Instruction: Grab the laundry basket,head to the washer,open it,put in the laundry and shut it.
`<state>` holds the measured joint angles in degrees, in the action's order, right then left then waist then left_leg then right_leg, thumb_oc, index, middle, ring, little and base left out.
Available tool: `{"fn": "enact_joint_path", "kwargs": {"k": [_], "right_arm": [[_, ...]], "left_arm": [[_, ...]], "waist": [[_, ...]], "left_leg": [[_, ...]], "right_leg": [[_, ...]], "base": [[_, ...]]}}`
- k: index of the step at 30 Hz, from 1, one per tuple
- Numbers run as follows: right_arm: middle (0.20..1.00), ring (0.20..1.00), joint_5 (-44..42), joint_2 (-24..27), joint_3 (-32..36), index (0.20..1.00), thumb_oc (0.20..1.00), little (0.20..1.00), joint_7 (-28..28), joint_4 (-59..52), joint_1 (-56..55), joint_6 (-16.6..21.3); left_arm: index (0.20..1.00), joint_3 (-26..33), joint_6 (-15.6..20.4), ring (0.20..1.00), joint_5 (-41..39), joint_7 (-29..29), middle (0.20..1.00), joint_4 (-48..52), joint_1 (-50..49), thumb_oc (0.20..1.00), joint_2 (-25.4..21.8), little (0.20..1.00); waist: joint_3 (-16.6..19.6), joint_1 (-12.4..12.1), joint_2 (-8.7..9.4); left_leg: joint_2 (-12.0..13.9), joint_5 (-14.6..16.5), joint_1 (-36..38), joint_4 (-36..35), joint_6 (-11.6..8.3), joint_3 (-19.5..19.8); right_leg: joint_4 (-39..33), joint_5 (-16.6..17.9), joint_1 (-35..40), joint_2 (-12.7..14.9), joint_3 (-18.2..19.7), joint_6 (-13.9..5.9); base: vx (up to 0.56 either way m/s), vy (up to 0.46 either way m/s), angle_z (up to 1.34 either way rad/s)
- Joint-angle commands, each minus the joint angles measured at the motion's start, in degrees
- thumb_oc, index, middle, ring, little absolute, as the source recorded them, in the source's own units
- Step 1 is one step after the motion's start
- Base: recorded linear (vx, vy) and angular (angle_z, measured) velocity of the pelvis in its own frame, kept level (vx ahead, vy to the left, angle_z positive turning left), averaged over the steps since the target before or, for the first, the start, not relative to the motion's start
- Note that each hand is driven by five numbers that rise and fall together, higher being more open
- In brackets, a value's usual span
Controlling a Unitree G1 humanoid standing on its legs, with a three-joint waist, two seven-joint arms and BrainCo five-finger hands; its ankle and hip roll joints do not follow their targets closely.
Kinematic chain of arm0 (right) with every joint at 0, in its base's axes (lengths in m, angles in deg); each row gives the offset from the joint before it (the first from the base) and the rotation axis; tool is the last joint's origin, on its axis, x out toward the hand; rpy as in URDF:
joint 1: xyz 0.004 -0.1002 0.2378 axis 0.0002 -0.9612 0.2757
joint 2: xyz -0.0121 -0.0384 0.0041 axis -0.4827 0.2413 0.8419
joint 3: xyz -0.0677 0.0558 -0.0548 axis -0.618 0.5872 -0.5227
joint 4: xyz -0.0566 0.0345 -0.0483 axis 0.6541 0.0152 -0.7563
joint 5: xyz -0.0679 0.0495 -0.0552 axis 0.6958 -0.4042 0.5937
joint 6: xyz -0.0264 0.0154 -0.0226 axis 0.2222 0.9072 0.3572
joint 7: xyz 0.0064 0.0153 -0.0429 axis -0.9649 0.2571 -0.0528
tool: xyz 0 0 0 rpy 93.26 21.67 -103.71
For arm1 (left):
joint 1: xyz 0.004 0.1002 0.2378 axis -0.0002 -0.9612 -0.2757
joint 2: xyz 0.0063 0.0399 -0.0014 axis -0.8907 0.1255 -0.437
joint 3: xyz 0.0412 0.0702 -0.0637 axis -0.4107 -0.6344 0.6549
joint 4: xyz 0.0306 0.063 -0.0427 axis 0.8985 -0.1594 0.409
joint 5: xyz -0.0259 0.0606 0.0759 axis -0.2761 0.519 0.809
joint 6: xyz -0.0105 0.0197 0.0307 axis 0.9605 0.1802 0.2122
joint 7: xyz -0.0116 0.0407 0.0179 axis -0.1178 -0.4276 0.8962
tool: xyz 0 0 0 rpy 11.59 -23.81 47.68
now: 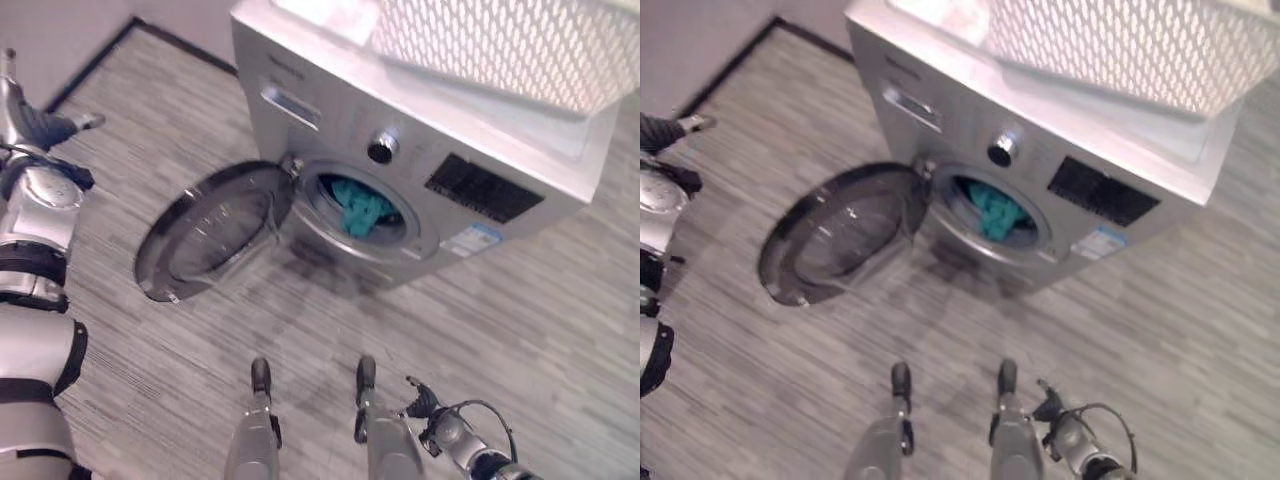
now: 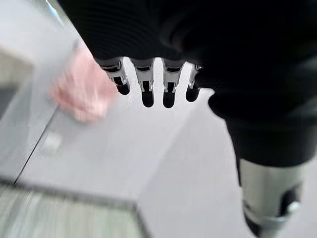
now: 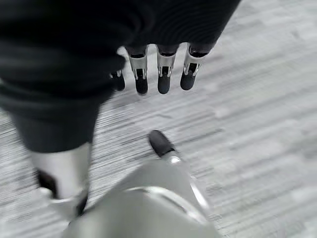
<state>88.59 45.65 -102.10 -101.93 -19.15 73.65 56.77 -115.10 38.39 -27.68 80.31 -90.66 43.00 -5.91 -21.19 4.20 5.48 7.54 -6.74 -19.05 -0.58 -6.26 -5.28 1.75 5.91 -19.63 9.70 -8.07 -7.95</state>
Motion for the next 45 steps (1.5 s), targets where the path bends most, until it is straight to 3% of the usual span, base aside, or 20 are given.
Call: {"fn": "enact_joint_path", "kwargs": {"k": [1,11,17,18,19,22,23,24,25,26,27,29,30,32,36,37,39,40,41,45], "right_arm": [[1.0,1.0,-3.96,0.74,-0.33,1.0,1.0,1.0,-2.03,-0.52,-0.71,1.81],[1.0,1.0,-7.36,2.56,-2.94,1.0,1.0,1.0,-2.87,-11.8,-2.1,4.05],[1.0,1.0,-7.45,2.89,-3.01,1.0,1.0,1.0,-2.34,-12.75,-2.83,2.94],[1.0,1.0,-6.39,3.24,-2.99,1.0,1.0,1.0,-1.16,-11.21,-2.56,1.18],[1.0,1.0,-5.93,3.43,-2.96,1.0,1.0,1.0,-0.69,-10.55,-2.5,0.5],[1.0,1.0,-5.43,3.64,-2.65,1.0,1.0,1.0,-0.3,-9.08,-2.15,-0.41],[1.0,1.0,-5.22,3.27,-2.38,1.0,1.0,1.0,-0.2,-7.62,-1.52,-0.92],[1.0,1.0,-5.22,3.3,-2.39,1.0,1.0,1.0,-0.2,-7.62,-1.55,-0.92],[1.0,1.0,-5.08,3.02,-2.45,1.0,1.0,1.0,-0.35,-7.18,-1.33,-1.19],[1.0,1.0,-4.79,2.37,-2.81,1.0,1.0,1.0,-0.5,-6.72,-0.86,-1.42],[1.0,1.0,-4.79,2.39,-2.8,1.0,1.0,1.0,-0.5,-6.72,-0.88,-1.42],[1.0,1.0,-4.82,1.68,-3.06,1.0,1.0,1.0,-1.34,-5.93,0.49,-1.5],[1.0,1.0,-4.82,1.68,-3.05,1.0,1.0,1.0,-1.34,-5.93,0.47,-1.5],[1.0,1.0,-5.05,1.31,-2.77,1.0,1.0,1.0,-2.35,-5.98,1.33,-1.85],[1.0,1.0,-4.13,1.41,-2.24,1.0,1.0,1.0,-3.16,-6.28,0.86,-2.09],[1.0,1.0,-4.13,1.41,-2.23,1.0,1.0,1.0,-3.16,-6.28,0.84,-2.09],[1.0,1.0,-3.85,1.21,-1.19,1.0,1.0,1.0,-3.78,-4.52,-0.16,-1.55],[1.0,1.0,-3.77,1.4,0.28,1.0,1.0,1.0,-3.78,-4.04,-1.63,-0.79],[1.0,1.0,-3.77,1.39,0.28,1.0,1.0,1.0,-3.78,-4.04,-1.64,-0.79],[1.0,1.0,-1.98,1.35,3.62,1.0,1.0,1.0,-2.25,0.71,-5.3,-0.1]], "left_arm": [[1.0,0.89,-0.05,1.0,-1.89,0.83,1.0,-2.34,2.92,1.0,-3.24,1.0],[1.0,0.22,-3.29,1.0,-3.81,0.95,1.0,-9.79,9.04,1.0,-3.52,1.0],[1.0,1.11,-5.51,1.0,-3.88,-4.4,1.0,-12.62,6.06,1.0,-1.21,1.0],[1.0,2.5,-7.69,1.0,-2.27,-12.78,1.0,-16.29,0.44,1.0,2.32,1.0],[1.0,2.69,-8.28,1.0,-0.91,-15.46,1.0,-16.96,-1.62,1.0,3.95,1.0],[1.0,2.39,-9.4,1.0,1.15,-18.42,1.0,-16.72,-4.44,1.0,7.53,1.0],[1.0,2.79,-9.54,1.0,2.27,-19.57,1.0,-15.53,-8.01,1.0,12.07,1.0],[1.0,2.84,-9.57,1.0,2.28,-19.55,1.0,-15.47,-8.08,1.0,12.09,1.0],[1.0,3.05,-9.41,1.0,2.49,-19.04,1.0,-14.5,-9.99,1.0,15.03,1.0],[1.0,3.37,-8.91,1.0,2.11,-17.72,1.0,-12.56,-13.22,1.0,21.39,1.0],[1.0,3.38,-8.93,1.0,2.12,-17.69,1.0,-12.53,-13.26,1.0,21.42,1.0],[1.0,1.58,-7.67,1.0,1.42,-14.56,1.0,-8.81,-16.64,1.0,31.33,1.0],[1.0,1.57,-7.68,1.0,1.41,-14.54,1.0,-8.79,-16.66,1.0,31.35,1.0],[1.0,-2.5,-6.19,1.0,0.29,-12.33,1.0,-3.36,-19.4,1.0,39.74,1.0],[1.0,-8.74,-1.72,1.0,-6.17,-11.18,1.0,7.62,-24.3,1.0,47.34,1.0],[1.0,-8.75,-1.72,1.0,-6.18,-11.18,1.0,7.63,-24.31,1.0,47.35,1.0],[1.0,-11.7,1.69,1.0,-9.7,-9.58,1.0,17.84,-27.98,1.0,47.38,1.0],[1.0,-11.21,3.41,1.0,-9.3,-9.65,1.0,24.55,-32.46,1.0,42.59,1.0],[1.0,-11.21,3.39,1.0,-9.3,-9.65,1.0,24.58,-32.48,1.0,42.57,1.0],[1.0,-8.15,4.68,1.0,-7.61,-13.23,1.0,30.62,-44.58,1.0,34.67,1.0]], "waist": [[0.26,-0.37,3.91],[-2.08,2.4,6.92],[-2.14,2.9,6.81],[-1.9,2.98,6.57],[-1.85,2.98,6.39],[-1.83,3.03,6.12],[-1.96,2.99,5.82],[-1.94,2.99,5.8],[-2.13,2.93,5.61],[-2.44,2.77,5.33],[-2.44,2.75,5.3],[-2.65,2.79,4.88],[-2.67,2.75,4.88],[-2.69,2.93,4.06],[-2.03,3.01,2.48],[-2.03,2.98,2.49],[-1.69,2.74,1.41],[-1.24,2.04,0.57],[-1.23,2.03,0.59],[0.45,0.07,-1.41]], "left_leg": [[0.92,1.19,-3.01,0.25,1.31,2.7],[2.73,1.42,-9.06,1.56,0.27,3.96],[3.08,1.15,-9.65,1.39,0.11,4.14],[3.07,1.11,-9.01,1.18,0.19,4.04],[3.1,1.16,-8.7,1.2,0.24,4.05],[2.98,1.35,-8.1,1.35,0.3,4.04],[2.76,1.51,-7.35,1.29,0.39,4.01],[2.77,1.52,-7.32,1.27,0.39,4.0],[2.67,1.69,-6.91,1.31,0.43,3.98],[2.51,1.92,-6.14,1.37,0.55,3.9],[2.52,1.93,-6.11,1.36,0.55,3.9],[2.41,2.11,-4.61,0.98,0.68,3.36],[2.42,2.11,-4.56,0.96,0.68,3.33],[2.45,1.05,-3.55,0.22,1.15,2.35],[3.06,1.39,-0.31,-0.94,1.32,1.23],[3.07,1.4,-0.28,-0.95,1.32,1.21],[3.27,1.71,1.18,-0.97,1.46,0.99],[3.45,2.05,2.19,-0.89,1.47,0.76],[3.45,2.05,2.21,-0.89,1.47,0.74],[3.69,2.86,4.06,-0.12,1.38,0.62]], "right_leg": [[0.78,-1.08,1.39,4.16,-1.33,-2.18],[-0.21,0.19,-3.67,2.8,-0.87,-2.6],[-0.99,0.61,-4.01,2.51,-1.01,-2.53],[-0.87,0.29,-3.7,2.33,-0.77,-2.31],[-0.81,0.15,-3.45,2.32,-0.76,-2.21],[-0.55,-0.11,-3.06,2.24,-0.68,-2.01],[-0.29,-0.47,-2.57,2.23,-0.63,-1.82],[-0.3,-0.47,-2.55,2.22,-0.63,-1.81],[-0.13,-0.68,-2.28,2.3,-0.55,-1.71],[0.32,-1.07,-1.92,2.37,-0.42,-1.47],[0.32,-1.08,-1.9,2.36,-0.42,-1.46],[0.85,-1.63,-1.3,2.26,0.1,-1.2],[0.85,-1.64,-1.29,2.26,0.12,-1.19],[0.99,-1.17,-1.33,2.39,0.45,-0.85],[1.18,-2.1,0.01,1.88,1.59,-0.68],[1.18,-2.1,0.03,1.88,1.61,-0.68],[1.68,-2.91,1.12,1.58,1.99,-0.4],[1.75,-3.16,1.8,1.42,2.27,-0.32],[1.75,-3.16,1.81,1.42,2.28,-0.33],[1.68,-4.2,4.24,1.14,1.91,0.01]], "base": [[-0.03,-0.026,-0.12],[0.0,-0.043,-0.02],[0.02,-0.028,0.01],[0.04,-0.015,-0.01],[0.04,-0.015,-0.03],[0.02,-0.02,-0.02],[0.02,-0.027,0.05],[0.02,-0.028,0.06],[0.0,0.0,0.0],[0.0,0.0,0.0],[0.01,-0.035,0.0],[0.0,0.0,0.0],[-0.06,0.011,-0.07],[-0.05,-0.002,-0.11],[0.02,0.001,-0.26],[0.02,-0.036,-0.19],[0.03,-0.059,-0.12],[0.02,-0.034,-0.06],[0.05,-0.055,-0.08],[0.05,-0.031,-0.13]]}}
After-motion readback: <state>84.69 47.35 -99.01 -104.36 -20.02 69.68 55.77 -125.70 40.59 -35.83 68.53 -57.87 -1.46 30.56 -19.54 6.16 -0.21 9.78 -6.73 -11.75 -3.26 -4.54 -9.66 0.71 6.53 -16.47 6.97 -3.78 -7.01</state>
